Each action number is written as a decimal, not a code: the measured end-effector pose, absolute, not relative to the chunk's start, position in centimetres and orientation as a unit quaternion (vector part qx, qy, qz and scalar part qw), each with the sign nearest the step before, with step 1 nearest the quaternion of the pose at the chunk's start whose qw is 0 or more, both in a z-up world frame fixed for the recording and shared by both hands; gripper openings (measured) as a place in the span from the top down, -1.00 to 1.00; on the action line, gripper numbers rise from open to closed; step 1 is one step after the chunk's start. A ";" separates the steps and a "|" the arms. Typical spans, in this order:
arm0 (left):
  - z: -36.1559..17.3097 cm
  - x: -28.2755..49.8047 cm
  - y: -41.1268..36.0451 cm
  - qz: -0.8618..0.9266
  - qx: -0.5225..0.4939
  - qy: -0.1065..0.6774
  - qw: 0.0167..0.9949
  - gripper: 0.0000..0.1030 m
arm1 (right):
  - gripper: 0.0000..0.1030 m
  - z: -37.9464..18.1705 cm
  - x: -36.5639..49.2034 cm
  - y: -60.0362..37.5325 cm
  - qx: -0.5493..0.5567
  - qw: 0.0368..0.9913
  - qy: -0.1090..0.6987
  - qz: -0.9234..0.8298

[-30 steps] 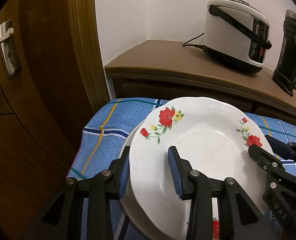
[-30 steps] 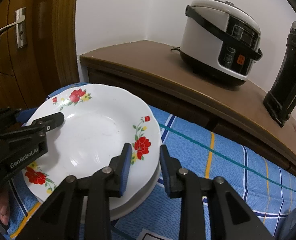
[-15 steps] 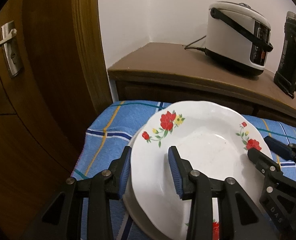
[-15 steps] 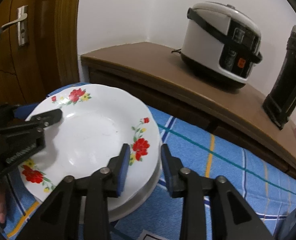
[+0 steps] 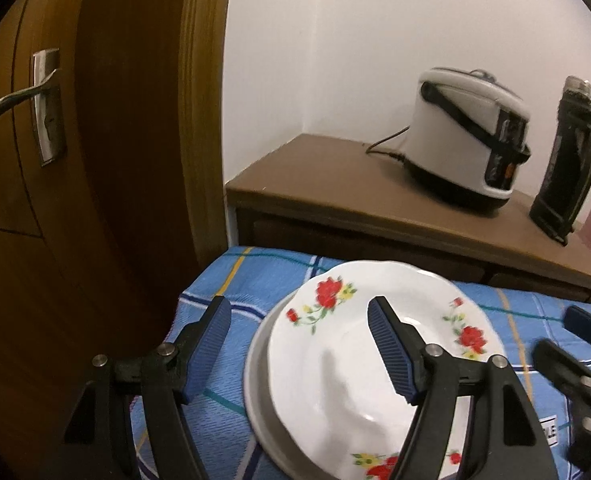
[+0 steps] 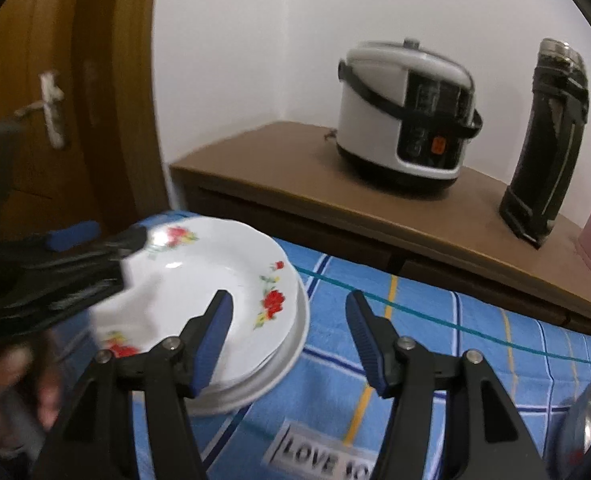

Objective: Organize plates and bowls
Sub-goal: 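Open both tools to release the red-flower plate rim, then move both tools away from the plates toward the pink plastic bowl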

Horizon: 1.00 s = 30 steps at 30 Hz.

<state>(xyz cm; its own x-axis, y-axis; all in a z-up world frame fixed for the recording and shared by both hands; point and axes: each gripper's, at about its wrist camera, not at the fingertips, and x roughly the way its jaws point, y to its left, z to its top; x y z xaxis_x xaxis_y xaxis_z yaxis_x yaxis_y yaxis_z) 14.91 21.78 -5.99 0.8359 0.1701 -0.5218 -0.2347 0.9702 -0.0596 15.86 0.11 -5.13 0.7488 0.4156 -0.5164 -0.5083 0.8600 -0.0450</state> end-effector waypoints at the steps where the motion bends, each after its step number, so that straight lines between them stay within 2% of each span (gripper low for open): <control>1: -5.9 14.8 21.5 0.106 -0.057 0.263 0.957 -0.42 | -0.13 -4.5 15.0 -0.9 -0.086 0.930 0.250 0.255; 7: -4.9 13.5 17.4 0.066 -0.035 0.260 0.963 -0.42 | -0.12 -1.3 9.9 -8.5 -0.065 0.941 0.222 0.248; 15: -3.0 9.3 6.6 -0.069 0.009 0.257 0.964 -0.42 | -0.06 -2.3 6.0 -19.7 -0.061 0.952 0.256 0.154; 22: -4.0 7.3 -2.7 -0.193 0.030 0.296 0.935 -0.42 | 0.13 -5.0 5.0 -27.2 -0.039 0.950 0.302 0.070; 25: -4.7 6.7 -5.7 -0.221 0.048 0.307 0.924 -0.42 | 0.27 -6.3 5.2 -28.7 -0.037 0.944 0.322 0.061; 30: -6.0 5.7 -8.3 -0.246 0.065 0.325 0.911 -0.42 | 0.37 -7.4 4.7 -29.8 -0.039 0.940 0.333 0.068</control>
